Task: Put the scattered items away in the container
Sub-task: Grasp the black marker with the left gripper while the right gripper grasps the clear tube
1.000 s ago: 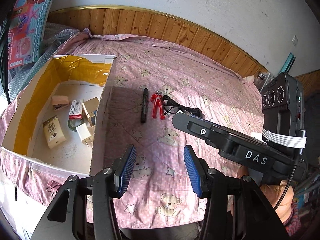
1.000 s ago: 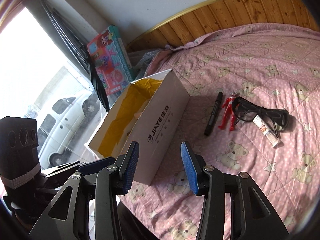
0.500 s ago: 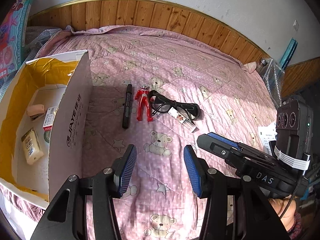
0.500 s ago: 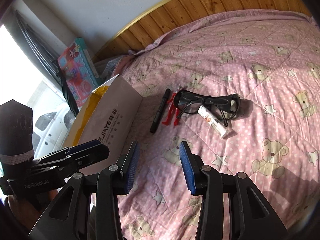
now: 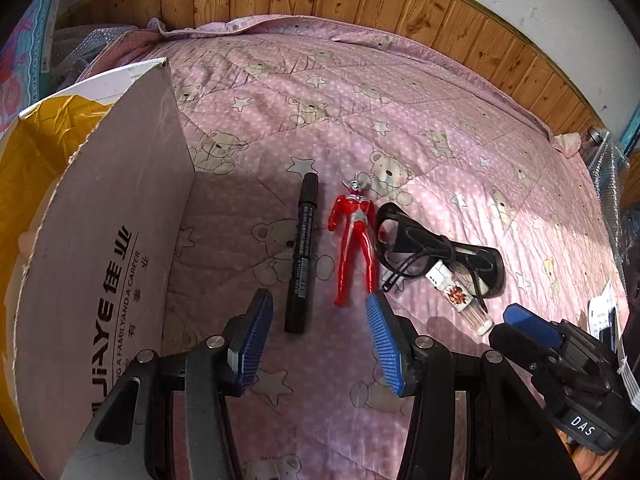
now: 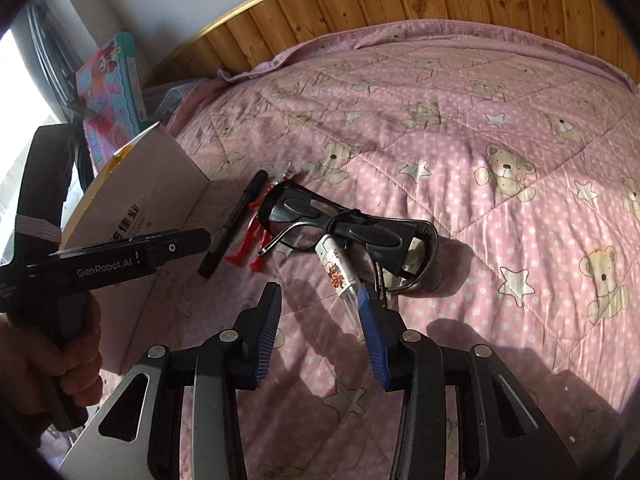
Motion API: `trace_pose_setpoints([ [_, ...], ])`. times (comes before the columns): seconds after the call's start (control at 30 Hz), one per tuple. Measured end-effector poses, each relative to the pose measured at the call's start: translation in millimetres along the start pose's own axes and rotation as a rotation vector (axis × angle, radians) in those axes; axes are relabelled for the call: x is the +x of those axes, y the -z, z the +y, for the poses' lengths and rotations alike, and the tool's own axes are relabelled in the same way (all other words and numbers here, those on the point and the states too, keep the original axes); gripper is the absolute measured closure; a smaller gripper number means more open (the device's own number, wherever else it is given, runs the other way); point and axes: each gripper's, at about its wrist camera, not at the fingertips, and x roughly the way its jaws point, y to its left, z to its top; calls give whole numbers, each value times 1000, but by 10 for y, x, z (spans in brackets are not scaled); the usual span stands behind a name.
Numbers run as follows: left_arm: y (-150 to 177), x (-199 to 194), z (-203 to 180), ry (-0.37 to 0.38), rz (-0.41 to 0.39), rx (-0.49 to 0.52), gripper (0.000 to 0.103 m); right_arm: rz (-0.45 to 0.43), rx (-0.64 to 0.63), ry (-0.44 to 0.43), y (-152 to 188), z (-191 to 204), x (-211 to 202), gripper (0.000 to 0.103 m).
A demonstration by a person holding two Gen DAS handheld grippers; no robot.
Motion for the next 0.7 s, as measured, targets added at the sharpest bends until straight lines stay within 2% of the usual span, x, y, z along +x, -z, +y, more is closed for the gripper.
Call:
trace_pose_setpoints([
  [0.07, -63, 141, 26, -4, 9, -7, 53, 25, -26, 35, -23, -27, 121, 62],
  [0.13, -125, 271, 36, -8, 16, -7, 54, 58, -44, 56, -28, -74, 246, 67],
  [0.23, -169, 488, 37, -15, 43, 14, 60, 60, -96, 63, -52, -70, 289, 77],
  [0.33, -226, 561, 60, 20, 18, 14, 62, 63, -151, 57, -53, -37, 325, 79],
  [0.4, -261, 598, 107, 58, 10, -3, 63, 55, -206, 56, -23, 11, 339, 76],
  [0.47, -276, 621, 170, 78, 2, -28, 71, 45, -248, 75, 14, 51, 336, 80],
  [0.6, -238, 589, 186, 31, -6, -2, 87, 42, -223, 89, 122, 48, 181, 90],
  [0.7, -134, 513, 182, 1, 11, -2, 89, 76, -157, 64, 257, -7, 48, 90],
])
